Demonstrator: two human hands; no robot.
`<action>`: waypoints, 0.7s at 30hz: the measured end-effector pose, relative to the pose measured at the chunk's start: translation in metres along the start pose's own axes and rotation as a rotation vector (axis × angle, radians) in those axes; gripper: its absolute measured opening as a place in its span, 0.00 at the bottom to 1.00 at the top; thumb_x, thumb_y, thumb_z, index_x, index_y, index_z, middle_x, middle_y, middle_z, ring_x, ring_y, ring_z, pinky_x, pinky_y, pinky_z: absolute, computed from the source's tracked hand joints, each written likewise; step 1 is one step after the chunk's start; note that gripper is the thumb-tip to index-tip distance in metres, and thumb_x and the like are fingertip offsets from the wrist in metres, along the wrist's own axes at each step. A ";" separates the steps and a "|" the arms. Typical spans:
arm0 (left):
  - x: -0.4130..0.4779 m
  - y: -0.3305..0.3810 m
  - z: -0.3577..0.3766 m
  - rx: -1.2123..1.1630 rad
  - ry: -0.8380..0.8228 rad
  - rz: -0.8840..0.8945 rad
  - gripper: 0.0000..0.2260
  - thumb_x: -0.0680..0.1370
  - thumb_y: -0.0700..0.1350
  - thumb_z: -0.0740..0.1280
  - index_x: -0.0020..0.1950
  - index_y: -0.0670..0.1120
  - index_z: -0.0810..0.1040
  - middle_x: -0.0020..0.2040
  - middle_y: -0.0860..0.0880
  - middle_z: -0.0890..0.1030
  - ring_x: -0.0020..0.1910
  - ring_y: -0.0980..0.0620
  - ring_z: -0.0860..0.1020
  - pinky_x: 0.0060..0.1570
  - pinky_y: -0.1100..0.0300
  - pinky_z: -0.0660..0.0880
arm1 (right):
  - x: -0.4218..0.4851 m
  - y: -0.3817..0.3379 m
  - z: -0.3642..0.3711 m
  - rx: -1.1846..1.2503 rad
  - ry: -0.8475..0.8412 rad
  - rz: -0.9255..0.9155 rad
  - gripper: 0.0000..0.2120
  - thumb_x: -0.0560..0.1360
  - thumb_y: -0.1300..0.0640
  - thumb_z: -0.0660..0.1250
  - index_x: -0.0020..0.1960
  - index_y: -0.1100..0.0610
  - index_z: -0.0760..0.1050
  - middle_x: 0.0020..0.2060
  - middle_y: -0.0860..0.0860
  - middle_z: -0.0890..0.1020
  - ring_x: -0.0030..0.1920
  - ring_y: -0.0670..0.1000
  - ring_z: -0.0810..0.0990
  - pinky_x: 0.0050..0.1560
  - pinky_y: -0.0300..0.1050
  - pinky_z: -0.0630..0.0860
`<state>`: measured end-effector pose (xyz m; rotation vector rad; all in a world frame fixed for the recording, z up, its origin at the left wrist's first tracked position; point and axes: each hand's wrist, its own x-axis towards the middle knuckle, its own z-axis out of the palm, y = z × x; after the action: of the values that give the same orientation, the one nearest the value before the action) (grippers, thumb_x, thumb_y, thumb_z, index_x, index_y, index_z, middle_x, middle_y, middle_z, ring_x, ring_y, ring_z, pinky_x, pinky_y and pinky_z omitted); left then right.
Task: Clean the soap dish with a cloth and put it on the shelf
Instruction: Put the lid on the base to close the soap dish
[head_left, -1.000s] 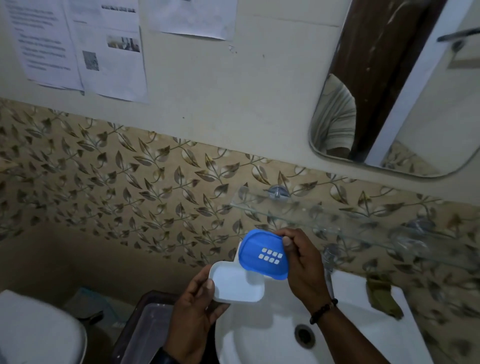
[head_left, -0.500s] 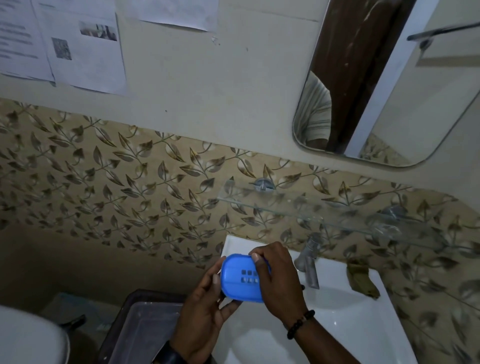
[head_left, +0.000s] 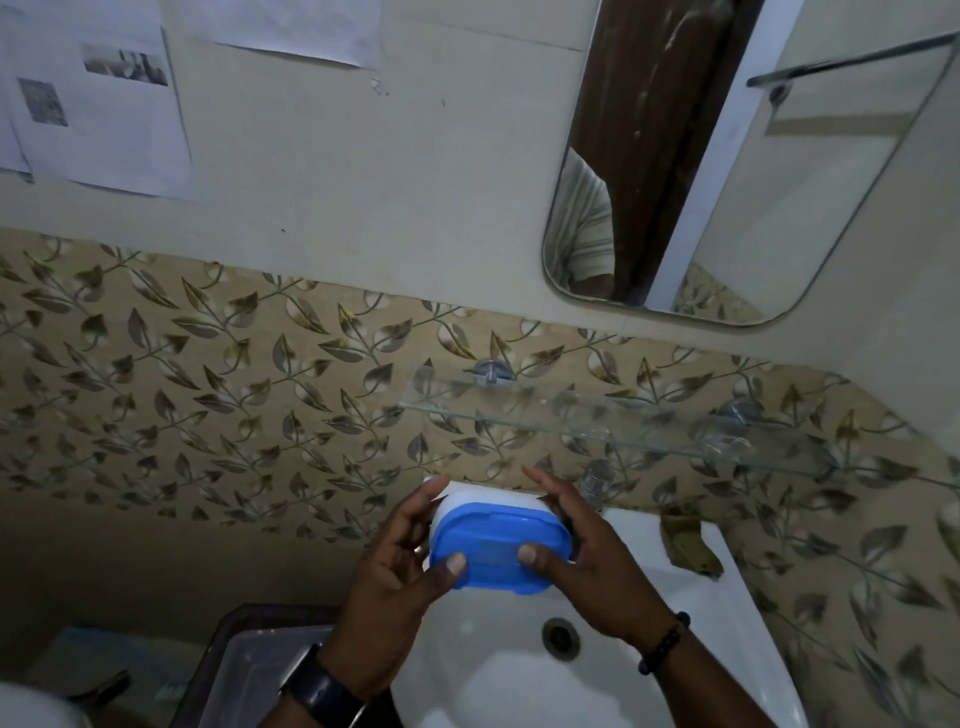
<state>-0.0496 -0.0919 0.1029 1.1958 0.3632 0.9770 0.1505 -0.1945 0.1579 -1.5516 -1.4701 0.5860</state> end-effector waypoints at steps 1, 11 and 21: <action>0.002 0.004 0.001 0.039 -0.040 0.017 0.32 0.72 0.47 0.78 0.75 0.53 0.71 0.72 0.48 0.76 0.69 0.47 0.75 0.60 0.56 0.77 | -0.001 -0.004 -0.008 -0.008 -0.017 -0.014 0.33 0.72 0.36 0.72 0.73 0.32 0.64 0.66 0.28 0.74 0.67 0.34 0.73 0.57 0.27 0.74; 0.029 0.068 0.031 0.753 -0.250 0.522 0.22 0.76 0.46 0.73 0.71 0.50 0.76 0.68 0.53 0.79 0.67 0.48 0.77 0.65 0.55 0.73 | -0.023 -0.047 -0.052 -0.403 0.280 -0.287 0.23 0.75 0.37 0.68 0.65 0.48 0.74 0.58 0.40 0.78 0.59 0.44 0.79 0.55 0.39 0.77; 0.044 0.090 0.074 0.926 -0.317 0.793 0.21 0.76 0.39 0.69 0.69 0.46 0.77 0.69 0.54 0.78 0.69 0.53 0.75 0.67 0.60 0.69 | -0.043 -0.057 -0.080 -0.691 0.509 -0.528 0.20 0.73 0.61 0.75 0.63 0.62 0.78 0.62 0.51 0.79 0.66 0.52 0.77 0.69 0.44 0.72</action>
<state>-0.0125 -0.0993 0.2215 2.4191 0.0527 1.3015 0.1783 -0.2634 0.2348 -1.5368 -1.6479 -0.6484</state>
